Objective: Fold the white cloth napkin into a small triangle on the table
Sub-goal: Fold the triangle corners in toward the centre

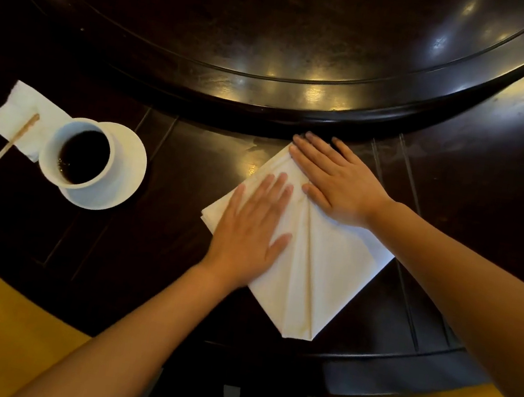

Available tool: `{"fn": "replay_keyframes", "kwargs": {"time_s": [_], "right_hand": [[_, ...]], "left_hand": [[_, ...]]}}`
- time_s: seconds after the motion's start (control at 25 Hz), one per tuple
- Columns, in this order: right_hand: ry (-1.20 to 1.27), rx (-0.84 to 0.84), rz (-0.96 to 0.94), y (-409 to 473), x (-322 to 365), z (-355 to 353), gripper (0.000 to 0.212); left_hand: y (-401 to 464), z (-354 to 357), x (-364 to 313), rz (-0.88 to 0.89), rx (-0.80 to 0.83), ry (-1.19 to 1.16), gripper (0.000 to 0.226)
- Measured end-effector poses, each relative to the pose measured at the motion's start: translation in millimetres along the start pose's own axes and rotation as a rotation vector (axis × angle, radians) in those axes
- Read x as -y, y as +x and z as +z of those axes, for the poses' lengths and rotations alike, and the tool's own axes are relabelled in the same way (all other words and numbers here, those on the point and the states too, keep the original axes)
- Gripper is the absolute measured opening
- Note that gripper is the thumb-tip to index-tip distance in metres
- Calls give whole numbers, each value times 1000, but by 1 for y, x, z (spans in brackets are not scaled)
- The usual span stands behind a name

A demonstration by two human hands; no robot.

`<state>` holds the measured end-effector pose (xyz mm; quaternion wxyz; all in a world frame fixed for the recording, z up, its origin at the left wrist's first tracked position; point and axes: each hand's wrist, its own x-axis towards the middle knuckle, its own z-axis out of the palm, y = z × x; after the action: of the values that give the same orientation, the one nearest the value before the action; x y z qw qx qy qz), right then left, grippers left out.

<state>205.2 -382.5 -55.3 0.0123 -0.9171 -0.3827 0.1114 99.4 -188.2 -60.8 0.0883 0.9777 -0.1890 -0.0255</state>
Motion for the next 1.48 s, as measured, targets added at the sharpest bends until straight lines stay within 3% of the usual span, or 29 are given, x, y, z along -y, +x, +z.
{"fn": "replay_keyframes", "kwargs": {"time_s": [0.08,0.48,0.6,0.72,0.84,1.12,1.36,1.48], "right_hand": [[-5,0,16,0,2,0,61],[70,-37,156,-21,26,3,64],[228,-248,466,-36,39,1,61],[253,-394,684,-51,44,-3,45],[269,-323,746,-53,41,-13,33],[322,-147,835,-41,31,-29,20],[394,-163,842,-40,39,-31,12],[475,-124,847,-42,39,-32,16]], "left_hand": [[9,0,16,-103,46,24,67],[-61,-9,17,-184,100,-99,68],[-40,-26,10,-256,-14,-177,59],[3,-38,5,-338,-50,-67,56],[31,-43,2,-402,90,12,52],[42,-44,3,-565,46,-254,33],[46,-52,8,-529,105,-281,8],[47,-59,11,-562,184,-359,8]]}}
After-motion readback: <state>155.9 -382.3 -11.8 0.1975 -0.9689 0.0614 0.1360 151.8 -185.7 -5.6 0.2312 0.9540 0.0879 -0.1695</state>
